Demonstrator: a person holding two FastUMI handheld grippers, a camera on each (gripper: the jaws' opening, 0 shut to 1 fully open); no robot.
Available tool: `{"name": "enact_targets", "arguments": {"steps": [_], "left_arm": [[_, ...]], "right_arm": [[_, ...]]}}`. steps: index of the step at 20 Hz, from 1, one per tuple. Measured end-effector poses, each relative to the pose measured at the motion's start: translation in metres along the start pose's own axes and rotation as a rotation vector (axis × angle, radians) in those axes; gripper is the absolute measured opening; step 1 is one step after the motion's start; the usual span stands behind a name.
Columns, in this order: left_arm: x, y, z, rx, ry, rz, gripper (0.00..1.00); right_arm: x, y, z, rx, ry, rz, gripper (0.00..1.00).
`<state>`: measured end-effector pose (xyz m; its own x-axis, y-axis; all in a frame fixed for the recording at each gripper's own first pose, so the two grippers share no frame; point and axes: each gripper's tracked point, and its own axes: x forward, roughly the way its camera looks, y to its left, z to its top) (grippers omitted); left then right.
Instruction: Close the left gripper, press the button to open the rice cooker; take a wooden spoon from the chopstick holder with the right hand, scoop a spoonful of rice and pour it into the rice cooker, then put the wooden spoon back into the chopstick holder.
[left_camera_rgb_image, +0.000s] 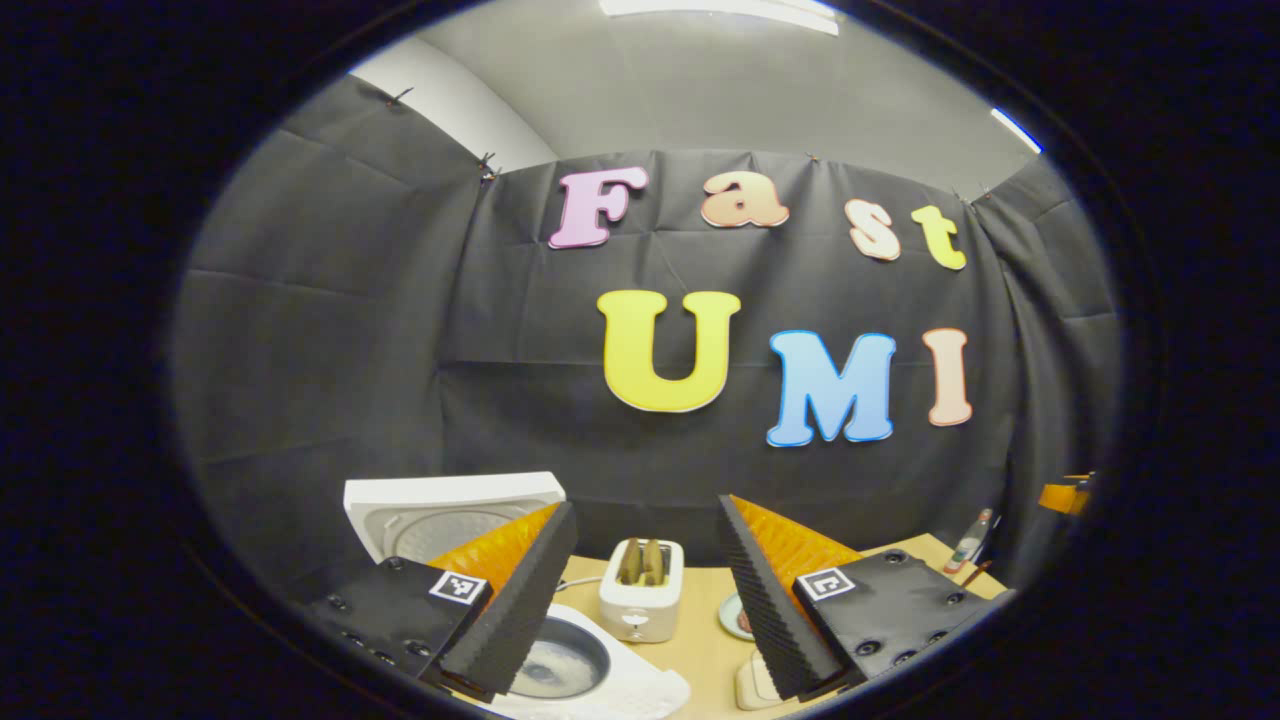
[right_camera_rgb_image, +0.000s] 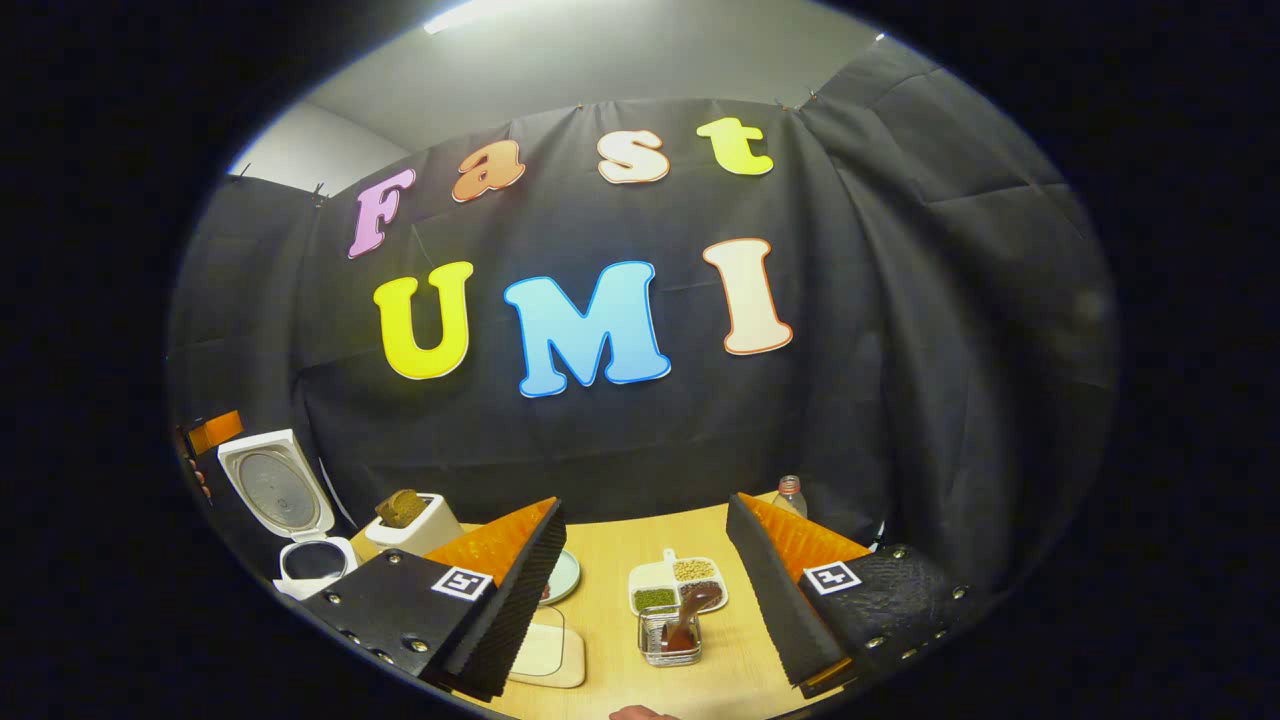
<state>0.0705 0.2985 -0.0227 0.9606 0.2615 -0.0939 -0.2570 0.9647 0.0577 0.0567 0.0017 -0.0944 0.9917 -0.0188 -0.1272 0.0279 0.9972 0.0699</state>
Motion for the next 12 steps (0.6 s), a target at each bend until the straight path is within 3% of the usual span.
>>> {"name": "enact_targets", "arguments": {"steps": [6,12], "left_arm": [[0.043,0.082,0.011,-0.035,-0.004,0.139,0.97],[0.087,0.152,0.003,0.003,0.042,0.268,0.96]], "right_arm": [[0.002,0.011,0.004,0.009,-0.006,0.027,0.98],[0.016,0.023,0.004,0.009,0.003,0.051,0.98]]}}
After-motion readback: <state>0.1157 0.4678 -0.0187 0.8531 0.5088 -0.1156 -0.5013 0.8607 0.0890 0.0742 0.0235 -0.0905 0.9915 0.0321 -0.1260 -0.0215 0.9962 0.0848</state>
